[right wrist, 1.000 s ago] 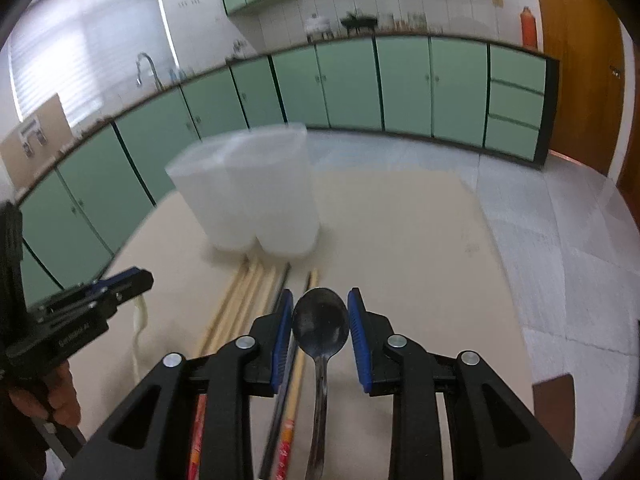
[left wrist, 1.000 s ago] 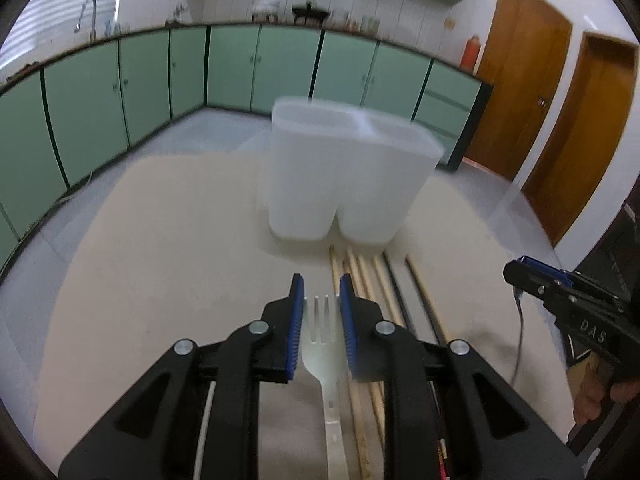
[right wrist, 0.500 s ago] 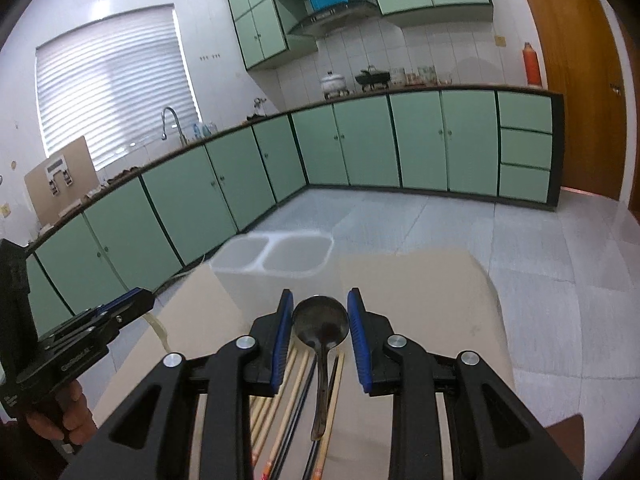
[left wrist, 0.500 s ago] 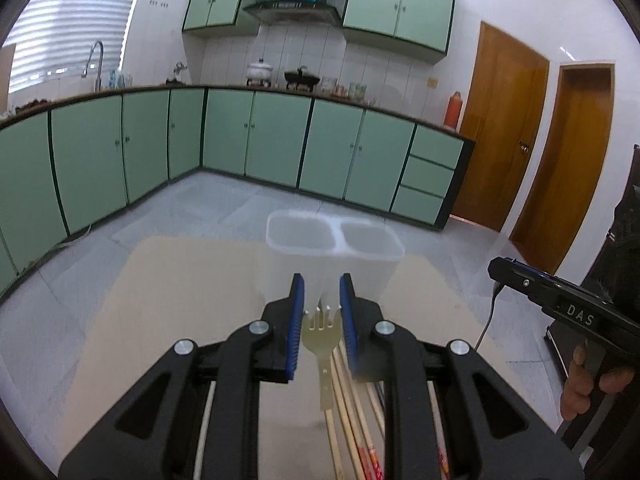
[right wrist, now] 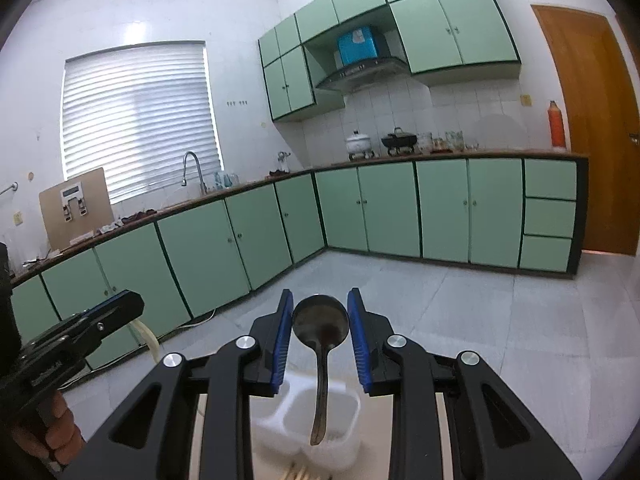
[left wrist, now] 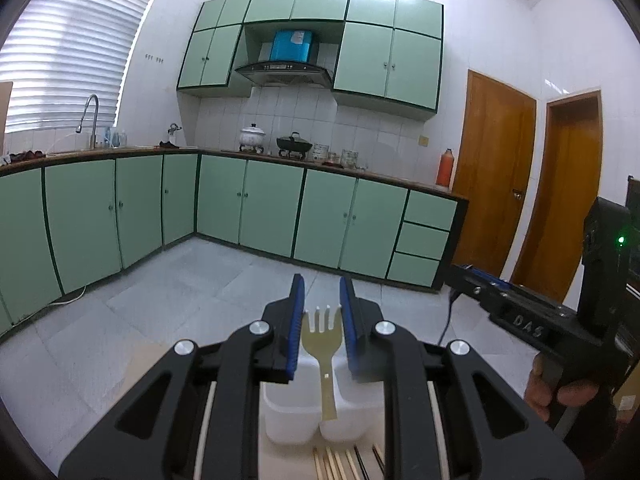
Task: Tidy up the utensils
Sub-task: 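Carry fork and spoon over the white holder and open both tools to drop them, then withdraw both open tools from the holder toward the chopstick row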
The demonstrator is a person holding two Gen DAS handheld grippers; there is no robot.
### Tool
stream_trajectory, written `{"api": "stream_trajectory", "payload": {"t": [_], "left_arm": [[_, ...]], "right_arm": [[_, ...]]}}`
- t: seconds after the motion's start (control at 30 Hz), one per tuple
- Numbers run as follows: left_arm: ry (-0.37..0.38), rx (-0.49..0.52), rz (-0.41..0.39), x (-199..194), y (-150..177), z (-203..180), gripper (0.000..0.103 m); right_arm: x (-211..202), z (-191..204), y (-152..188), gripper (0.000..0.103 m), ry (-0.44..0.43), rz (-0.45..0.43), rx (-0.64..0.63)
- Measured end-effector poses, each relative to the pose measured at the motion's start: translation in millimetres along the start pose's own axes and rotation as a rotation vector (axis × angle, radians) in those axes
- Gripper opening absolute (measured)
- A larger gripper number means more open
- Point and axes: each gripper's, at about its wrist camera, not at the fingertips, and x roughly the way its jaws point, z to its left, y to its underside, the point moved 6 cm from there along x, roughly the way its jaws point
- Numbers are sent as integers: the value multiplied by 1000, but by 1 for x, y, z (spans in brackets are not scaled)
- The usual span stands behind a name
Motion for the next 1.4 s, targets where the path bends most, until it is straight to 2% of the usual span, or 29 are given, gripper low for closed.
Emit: {"api": "stream_trajectory", "payload": {"t": [0.17,0.4,0.67,0.73,0.77,0.87,0.97,1.17,1.3,1.4], "left_arm": [[-17,13,33,40,1,4,17],[-26,10,132,84,33,16,17],[-41,0,212,99,72,33,19],[-45,-2,220,98,76,35,26],[-49,-3,219,96,77,36,32],[-59,1,212,90,79,39,42],[-69,-8,200,78,77,41,52],[-80,-12,185,30,92,38,74],[-77,15,238,-6,125,31,80],[-77,26,283,-27,152,31,82]], "right_arm": [[38,4,3,27,39,9,-34],[76,-4,38,27,58,91,-7],[88,-6,75,28,24,183,21],[88,-6,82,28,18,201,30],[86,-7,84,30,19,202,36],[78,-10,86,43,32,193,51],[65,-14,85,52,54,178,60],[12,-18,107,79,120,156,64],[-25,-19,138,87,156,183,72],[-52,-20,167,88,182,228,91]]}}
